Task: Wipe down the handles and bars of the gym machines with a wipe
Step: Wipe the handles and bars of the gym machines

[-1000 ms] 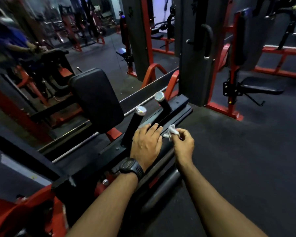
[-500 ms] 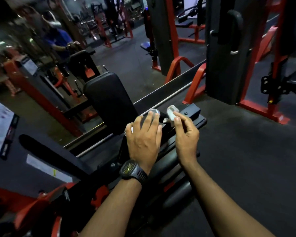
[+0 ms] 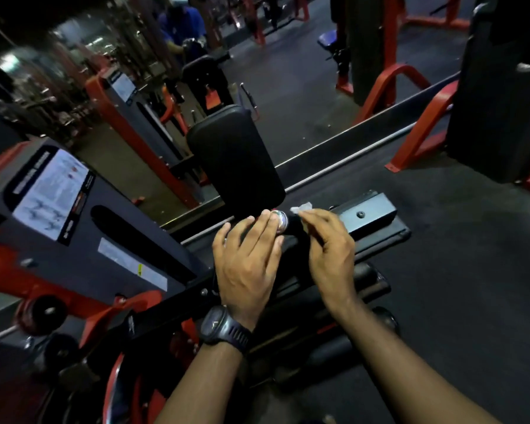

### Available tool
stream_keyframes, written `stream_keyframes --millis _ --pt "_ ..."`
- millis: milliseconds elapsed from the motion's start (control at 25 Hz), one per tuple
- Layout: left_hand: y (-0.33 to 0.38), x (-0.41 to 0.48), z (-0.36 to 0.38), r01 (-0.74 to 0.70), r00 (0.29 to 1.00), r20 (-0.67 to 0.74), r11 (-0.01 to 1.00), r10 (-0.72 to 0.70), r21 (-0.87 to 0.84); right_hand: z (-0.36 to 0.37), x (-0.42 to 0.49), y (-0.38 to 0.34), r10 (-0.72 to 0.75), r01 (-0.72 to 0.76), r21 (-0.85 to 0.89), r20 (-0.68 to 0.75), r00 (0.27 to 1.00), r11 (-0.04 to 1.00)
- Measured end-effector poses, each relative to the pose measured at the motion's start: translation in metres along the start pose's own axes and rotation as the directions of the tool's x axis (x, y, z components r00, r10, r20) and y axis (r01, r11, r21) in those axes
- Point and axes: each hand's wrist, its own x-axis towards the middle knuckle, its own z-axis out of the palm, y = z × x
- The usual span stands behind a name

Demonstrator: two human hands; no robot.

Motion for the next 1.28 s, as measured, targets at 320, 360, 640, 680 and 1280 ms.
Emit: stream_keyframes --millis 320,360,640,680,1280 --pt "0.002 0.001 0.005 -0.029 0.998 -0.056 1.0 0.029 0.007 -0.007 0.02 0.004 -0.061 0.051 0.061 0.164 0.984 0.997" --pt "0.0 0.002 0.004 -0.045 0.997 -0.056 0.999 0.045 0.011 -0.006 0.018 -0.002 -0.128 0.115 0.076 0.199 0.972 0.99" --pt "-0.004 0.005 0.003 -0.055 0.997 -0.06 0.998 0.055 0.004 -0.005 0.011 -0.007 -0.171 0.169 0.025 0.129 0.977 0.985" --pt "-0.004 0.004 0.003 -0.055 0.997 -0.062 0.998 0.055 0.007 -0.003 0.007 -0.013 -0.235 0.232 0.035 0.138 0.962 0.972" --pt "-0.001 0.001 0.003 0.009 0.999 -0.042 1.0 -0.009 -0.007 -0.013 0.008 0.015 0.002 0.022 -0.181 0.132 0.991 0.983"
